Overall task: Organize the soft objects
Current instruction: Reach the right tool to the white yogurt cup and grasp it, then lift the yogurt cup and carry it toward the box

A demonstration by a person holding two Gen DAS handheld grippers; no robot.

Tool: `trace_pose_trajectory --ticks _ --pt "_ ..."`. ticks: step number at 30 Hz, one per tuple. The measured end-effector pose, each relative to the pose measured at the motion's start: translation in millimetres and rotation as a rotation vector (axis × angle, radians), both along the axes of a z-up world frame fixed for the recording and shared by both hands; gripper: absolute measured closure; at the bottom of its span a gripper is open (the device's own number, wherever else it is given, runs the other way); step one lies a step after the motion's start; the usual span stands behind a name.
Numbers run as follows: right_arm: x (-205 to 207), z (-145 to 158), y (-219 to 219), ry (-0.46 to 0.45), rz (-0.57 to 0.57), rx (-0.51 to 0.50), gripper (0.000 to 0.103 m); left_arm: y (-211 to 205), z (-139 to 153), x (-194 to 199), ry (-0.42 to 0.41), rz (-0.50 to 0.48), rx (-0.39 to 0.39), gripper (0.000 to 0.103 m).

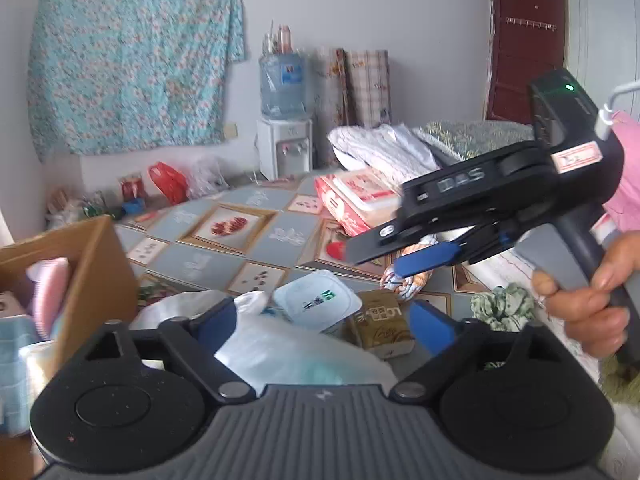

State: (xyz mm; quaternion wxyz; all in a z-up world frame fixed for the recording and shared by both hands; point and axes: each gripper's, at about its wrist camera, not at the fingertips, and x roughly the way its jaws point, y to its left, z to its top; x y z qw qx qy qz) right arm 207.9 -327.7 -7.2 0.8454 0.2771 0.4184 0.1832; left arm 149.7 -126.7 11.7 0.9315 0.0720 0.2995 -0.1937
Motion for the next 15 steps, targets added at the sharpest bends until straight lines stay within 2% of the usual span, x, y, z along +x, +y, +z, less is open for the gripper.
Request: trace_pose_trajectory --ticks 2,7,15 --pt "15 -11 0 0.022 0.024 0.002 0.046 -6 -7 15 0.023 -0.004 0.008 0.016" --pt "44 -31 2 0.064 0.055 -0.003 0.052 -19 -25 48 0.081 0.015 0.071 0.017" --pt "65 -54 10 0.107 0.130 0.056 0.065 -36 -50 82 0.207 0.000 0.169 0.017"
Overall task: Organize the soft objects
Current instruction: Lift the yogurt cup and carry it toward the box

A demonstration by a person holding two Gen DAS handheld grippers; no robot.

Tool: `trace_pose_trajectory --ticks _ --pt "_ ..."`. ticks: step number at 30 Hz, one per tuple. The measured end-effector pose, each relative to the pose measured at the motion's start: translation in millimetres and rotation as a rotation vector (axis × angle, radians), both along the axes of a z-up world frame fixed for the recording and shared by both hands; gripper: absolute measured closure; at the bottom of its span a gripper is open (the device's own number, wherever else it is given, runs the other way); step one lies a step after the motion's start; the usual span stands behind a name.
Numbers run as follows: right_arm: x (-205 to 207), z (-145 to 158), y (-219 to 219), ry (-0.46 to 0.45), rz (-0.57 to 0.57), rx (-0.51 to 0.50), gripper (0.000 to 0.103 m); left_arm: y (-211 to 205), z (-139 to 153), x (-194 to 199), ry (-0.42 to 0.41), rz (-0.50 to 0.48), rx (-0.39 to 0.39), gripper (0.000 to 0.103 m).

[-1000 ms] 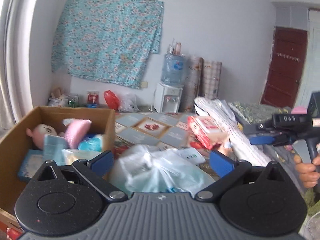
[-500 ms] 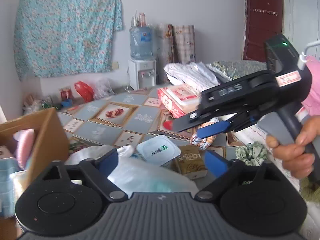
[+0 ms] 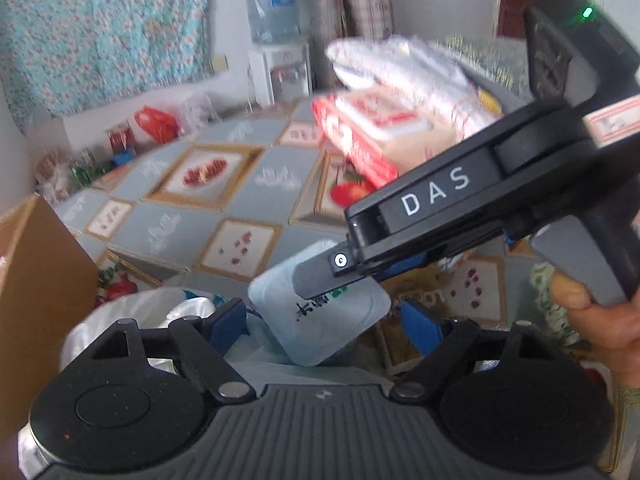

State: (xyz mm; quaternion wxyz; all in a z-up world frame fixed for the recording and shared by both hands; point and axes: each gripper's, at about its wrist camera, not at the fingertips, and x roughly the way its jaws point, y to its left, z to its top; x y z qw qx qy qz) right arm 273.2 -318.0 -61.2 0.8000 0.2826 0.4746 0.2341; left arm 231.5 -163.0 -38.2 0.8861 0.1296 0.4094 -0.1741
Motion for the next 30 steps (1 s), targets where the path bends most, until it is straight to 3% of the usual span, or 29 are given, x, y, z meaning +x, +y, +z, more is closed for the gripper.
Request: trace_pose_trajectory --ticks 4,7,14,30 --pt "3 -7 -2 0.003 0.008 0.024 0.069 -4 -9 8 0.033 0.002 0.032 0.017" --pt "3 -9 -6 -0.001 0.009 0.048 0.073 -3 -12 11 0.035 0.021 0.034 0.034" --pt "-2 0 -9 -0.034 -0.005 0.046 0.077 4 -1 5 -0.004 0.055 -0.032 0.043" --pt "-49 95 11 -0.220 -0.008 -0.009 0.077 34 69 -42 -0.197 0.078 -0.239 0.050"
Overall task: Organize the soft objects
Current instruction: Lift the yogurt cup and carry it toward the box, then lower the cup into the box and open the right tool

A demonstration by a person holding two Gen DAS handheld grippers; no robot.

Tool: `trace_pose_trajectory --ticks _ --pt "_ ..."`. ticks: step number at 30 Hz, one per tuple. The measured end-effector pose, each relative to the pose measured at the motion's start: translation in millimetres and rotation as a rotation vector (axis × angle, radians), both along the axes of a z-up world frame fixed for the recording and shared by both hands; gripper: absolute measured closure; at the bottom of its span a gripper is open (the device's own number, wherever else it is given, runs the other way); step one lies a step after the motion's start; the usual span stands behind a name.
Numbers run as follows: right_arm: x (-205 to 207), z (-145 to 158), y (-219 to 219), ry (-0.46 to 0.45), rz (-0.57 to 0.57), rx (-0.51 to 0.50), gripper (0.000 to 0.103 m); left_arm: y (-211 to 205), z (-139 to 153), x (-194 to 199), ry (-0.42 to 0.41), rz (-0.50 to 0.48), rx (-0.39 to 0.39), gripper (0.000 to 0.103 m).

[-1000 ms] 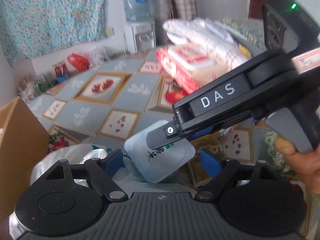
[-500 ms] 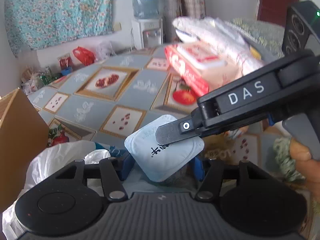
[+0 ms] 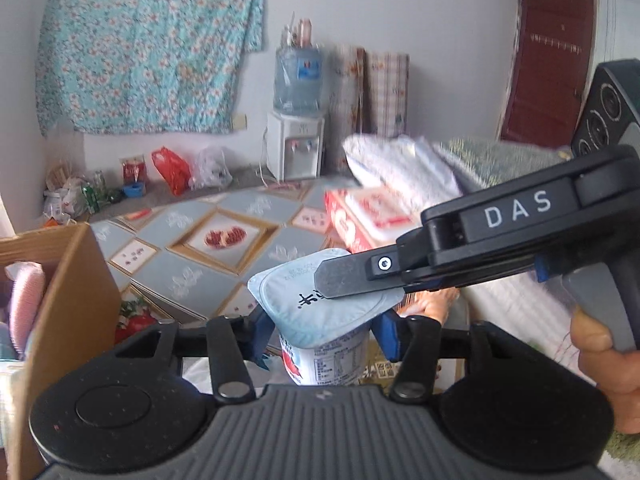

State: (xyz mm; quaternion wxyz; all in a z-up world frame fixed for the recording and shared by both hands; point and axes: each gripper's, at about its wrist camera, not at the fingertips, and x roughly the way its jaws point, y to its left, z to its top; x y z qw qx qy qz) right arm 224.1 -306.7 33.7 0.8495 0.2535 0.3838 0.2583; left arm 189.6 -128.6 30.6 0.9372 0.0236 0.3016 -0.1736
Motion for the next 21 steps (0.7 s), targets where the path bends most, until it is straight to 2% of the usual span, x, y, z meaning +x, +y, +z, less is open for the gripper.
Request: trace_pose_trajectory --ticks 7,11,14,17,21 --pt "-16 47 48 -0.075 0.080 -0.019 0.077 42 36 -33 -0.076 0.089 -0.037 0.050" --pt "-17 66 96 -0.103 0.168 -0.008 0.077 84 52 -53 -0.102 0.180 -0.071 0.050" --pt "-15 74 144 -0.103 0.254 0.006 0.077 122 58 -71 -0.119 0.265 -0.060 0.050" --pt "-7 70 200 -0.070 0.346 0.022 0.077 159 56 -84 -0.115 0.358 -0.028 0.050" --pt "9 49 280 0.027 0.450 0.029 0.077 214 40 -89 -0.042 0.469 -0.024 0.050"
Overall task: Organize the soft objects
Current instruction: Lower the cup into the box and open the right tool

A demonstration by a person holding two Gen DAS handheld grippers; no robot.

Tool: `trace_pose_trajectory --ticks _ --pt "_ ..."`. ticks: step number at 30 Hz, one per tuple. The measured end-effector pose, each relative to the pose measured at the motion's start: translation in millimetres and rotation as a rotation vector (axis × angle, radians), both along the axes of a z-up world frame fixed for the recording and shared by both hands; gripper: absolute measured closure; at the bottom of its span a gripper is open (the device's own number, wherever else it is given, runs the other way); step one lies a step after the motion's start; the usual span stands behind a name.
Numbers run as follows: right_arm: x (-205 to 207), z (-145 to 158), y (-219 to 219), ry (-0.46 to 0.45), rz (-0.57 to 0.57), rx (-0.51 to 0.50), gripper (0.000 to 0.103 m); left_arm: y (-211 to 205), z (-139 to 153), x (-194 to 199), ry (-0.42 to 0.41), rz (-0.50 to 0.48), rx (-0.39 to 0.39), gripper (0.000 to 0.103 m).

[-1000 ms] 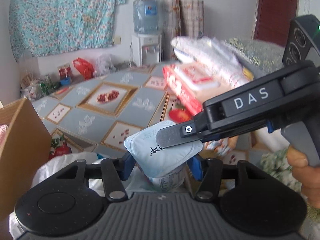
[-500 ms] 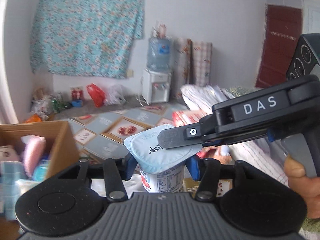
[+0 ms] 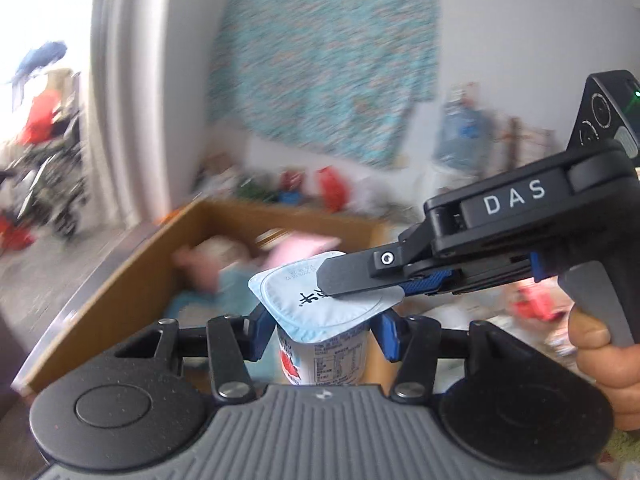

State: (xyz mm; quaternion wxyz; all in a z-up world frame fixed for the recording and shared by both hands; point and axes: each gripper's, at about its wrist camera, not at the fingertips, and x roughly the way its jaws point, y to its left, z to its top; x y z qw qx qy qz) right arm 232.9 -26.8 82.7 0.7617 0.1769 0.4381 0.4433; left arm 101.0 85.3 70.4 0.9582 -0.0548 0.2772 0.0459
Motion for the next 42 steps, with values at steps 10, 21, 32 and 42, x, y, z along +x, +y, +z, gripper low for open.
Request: trace_pose_trajectory --ticks 10,21,32,42 --pt "46 -82 129 0.212 0.072 -0.076 0.077 88 -50 29 0.190 0.140 0.002 0.050" --pt "62 -140 165 0.409 0.093 -0.113 0.075 126 -68 16 0.300 0.156 -0.058 0.035" --pt "56 -140 160 0.420 0.101 -0.069 0.073 119 -61 9 0.241 0.154 -0.026 0.011" --pt "38 -91 122 0.271 0.076 0.015 0.071 103 -36 -12 0.144 0.134 -0.022 0.010"
